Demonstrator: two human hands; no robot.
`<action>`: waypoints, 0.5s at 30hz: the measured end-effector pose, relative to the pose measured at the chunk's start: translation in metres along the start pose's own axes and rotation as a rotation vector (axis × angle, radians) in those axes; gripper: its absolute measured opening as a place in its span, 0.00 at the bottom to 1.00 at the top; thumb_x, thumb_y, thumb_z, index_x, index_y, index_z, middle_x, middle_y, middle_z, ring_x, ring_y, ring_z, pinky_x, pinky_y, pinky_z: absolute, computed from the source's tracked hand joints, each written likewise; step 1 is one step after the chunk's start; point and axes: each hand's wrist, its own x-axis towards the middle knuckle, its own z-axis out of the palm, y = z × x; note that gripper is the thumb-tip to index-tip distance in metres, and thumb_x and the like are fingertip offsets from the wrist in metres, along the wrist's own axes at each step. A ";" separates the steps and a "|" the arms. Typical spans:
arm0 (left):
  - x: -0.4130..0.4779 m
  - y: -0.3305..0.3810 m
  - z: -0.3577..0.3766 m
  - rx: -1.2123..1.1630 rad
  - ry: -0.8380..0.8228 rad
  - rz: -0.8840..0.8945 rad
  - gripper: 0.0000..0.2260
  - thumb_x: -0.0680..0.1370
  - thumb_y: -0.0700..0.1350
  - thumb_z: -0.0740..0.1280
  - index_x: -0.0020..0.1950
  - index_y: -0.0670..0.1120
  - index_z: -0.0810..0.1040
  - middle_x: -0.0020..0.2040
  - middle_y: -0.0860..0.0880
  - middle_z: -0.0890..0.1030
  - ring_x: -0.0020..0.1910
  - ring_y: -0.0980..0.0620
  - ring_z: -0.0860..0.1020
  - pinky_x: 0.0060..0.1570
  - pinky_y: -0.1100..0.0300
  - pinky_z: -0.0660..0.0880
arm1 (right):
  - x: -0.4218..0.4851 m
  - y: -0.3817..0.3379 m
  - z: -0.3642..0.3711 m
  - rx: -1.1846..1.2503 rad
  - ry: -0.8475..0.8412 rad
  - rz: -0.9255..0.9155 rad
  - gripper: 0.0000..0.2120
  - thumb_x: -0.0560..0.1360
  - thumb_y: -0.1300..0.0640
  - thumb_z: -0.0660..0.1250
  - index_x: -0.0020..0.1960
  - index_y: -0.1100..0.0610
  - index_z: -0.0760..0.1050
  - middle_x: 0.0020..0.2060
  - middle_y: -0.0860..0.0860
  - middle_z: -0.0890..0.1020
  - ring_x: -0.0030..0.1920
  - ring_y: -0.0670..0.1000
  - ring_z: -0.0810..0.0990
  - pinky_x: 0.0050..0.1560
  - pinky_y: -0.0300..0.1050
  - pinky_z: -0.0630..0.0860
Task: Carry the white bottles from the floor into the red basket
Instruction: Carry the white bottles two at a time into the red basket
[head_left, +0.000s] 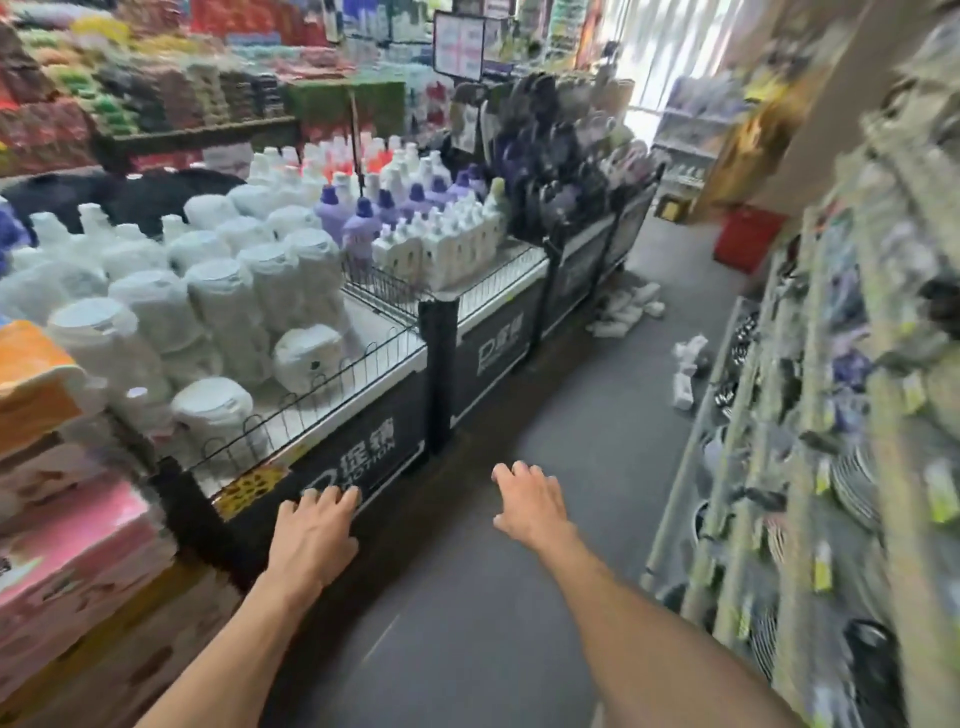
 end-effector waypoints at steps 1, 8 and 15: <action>0.014 0.014 -0.004 -0.002 0.003 0.030 0.25 0.76 0.53 0.66 0.72 0.57 0.65 0.65 0.52 0.74 0.65 0.47 0.71 0.58 0.51 0.69 | 0.002 0.018 -0.004 0.000 0.009 0.032 0.24 0.75 0.52 0.71 0.68 0.51 0.68 0.63 0.54 0.74 0.65 0.58 0.73 0.62 0.54 0.71; 0.105 0.097 -0.022 0.033 -0.004 0.240 0.22 0.74 0.51 0.67 0.67 0.55 0.68 0.60 0.51 0.75 0.62 0.47 0.73 0.54 0.51 0.68 | 0.015 0.114 -0.013 0.034 0.024 0.246 0.24 0.74 0.48 0.71 0.67 0.50 0.68 0.63 0.53 0.75 0.66 0.57 0.74 0.63 0.52 0.71; 0.202 0.152 -0.034 0.037 0.012 0.420 0.22 0.74 0.51 0.67 0.68 0.56 0.67 0.59 0.52 0.74 0.59 0.47 0.72 0.52 0.52 0.67 | 0.051 0.164 -0.027 0.090 0.016 0.418 0.23 0.74 0.49 0.71 0.67 0.51 0.69 0.62 0.54 0.76 0.64 0.59 0.76 0.62 0.52 0.72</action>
